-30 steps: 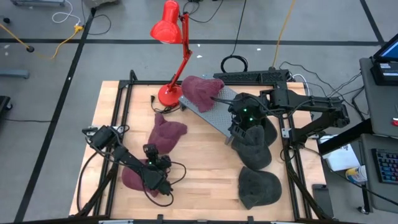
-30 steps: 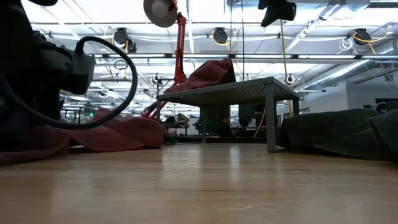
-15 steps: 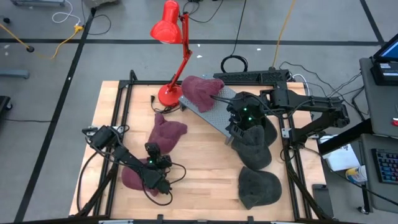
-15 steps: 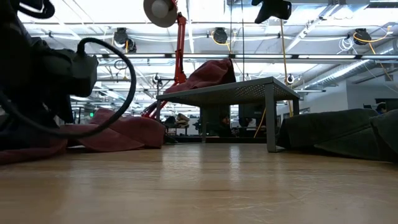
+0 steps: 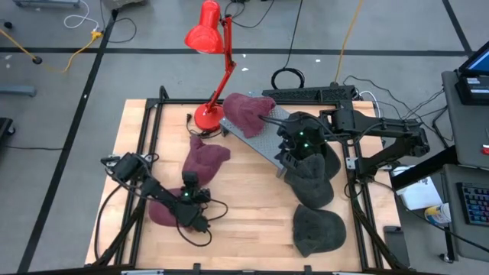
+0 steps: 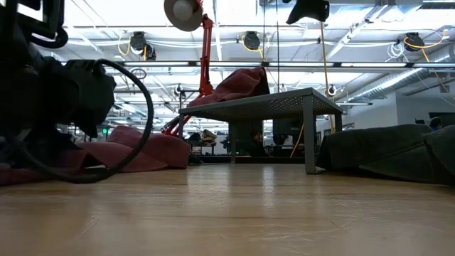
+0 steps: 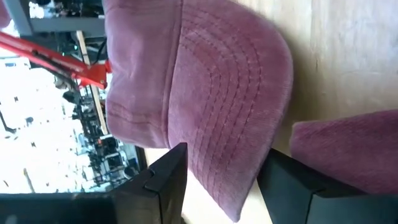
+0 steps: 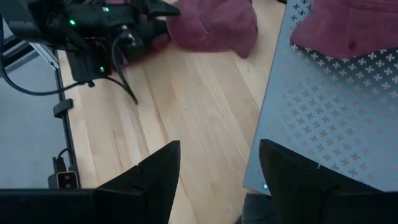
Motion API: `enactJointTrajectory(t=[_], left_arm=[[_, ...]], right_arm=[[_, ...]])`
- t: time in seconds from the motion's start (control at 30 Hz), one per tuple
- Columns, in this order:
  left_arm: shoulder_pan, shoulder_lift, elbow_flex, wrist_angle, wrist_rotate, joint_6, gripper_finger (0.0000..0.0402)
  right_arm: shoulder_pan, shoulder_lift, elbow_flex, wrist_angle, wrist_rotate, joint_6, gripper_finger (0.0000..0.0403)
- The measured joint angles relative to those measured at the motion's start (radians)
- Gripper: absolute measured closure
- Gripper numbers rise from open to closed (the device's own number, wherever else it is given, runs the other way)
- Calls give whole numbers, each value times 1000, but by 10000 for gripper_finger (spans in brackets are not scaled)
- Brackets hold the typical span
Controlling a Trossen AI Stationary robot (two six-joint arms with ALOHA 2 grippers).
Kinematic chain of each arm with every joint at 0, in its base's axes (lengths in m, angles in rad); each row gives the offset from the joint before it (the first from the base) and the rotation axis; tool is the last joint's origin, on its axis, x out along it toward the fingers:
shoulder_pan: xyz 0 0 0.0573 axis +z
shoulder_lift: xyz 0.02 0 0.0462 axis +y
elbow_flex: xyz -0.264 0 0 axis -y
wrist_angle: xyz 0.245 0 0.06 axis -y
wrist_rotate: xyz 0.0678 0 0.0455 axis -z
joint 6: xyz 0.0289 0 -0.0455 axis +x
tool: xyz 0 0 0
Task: Pick & Place hat
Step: Stack the red cap on top of the red cap on the shelf
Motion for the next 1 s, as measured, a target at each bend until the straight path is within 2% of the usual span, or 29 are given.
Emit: enactJointTrajectory(t=[0.1, 0.3, 0.37, 0.57, 0.83, 1.0], left_arm=[[9, -2, 0, 18, -3, 53, 237], [25, 0, 1, 15, 42, 77, 359], [27, -1, 1, 7, 74, 66, 384], [12, 1, 72, -100, 150, -54, 382], [-41, 2, 318, -259, 163, -124, 392], [-54, -32, 451, -270, 162, -187, 392]], right_arm=[[0, 0, 0, 8, 0, 0, 190], [0, 0, 0, 20, 0, -11, 190], [0, 0, 0, 20, 0, -14, 190], [0, 0, 0, 20, 0, -19, 190], [0, 0, 0, 20, 0, -42, 190], [0, 0, 0, 18, -5, -48, 190]])
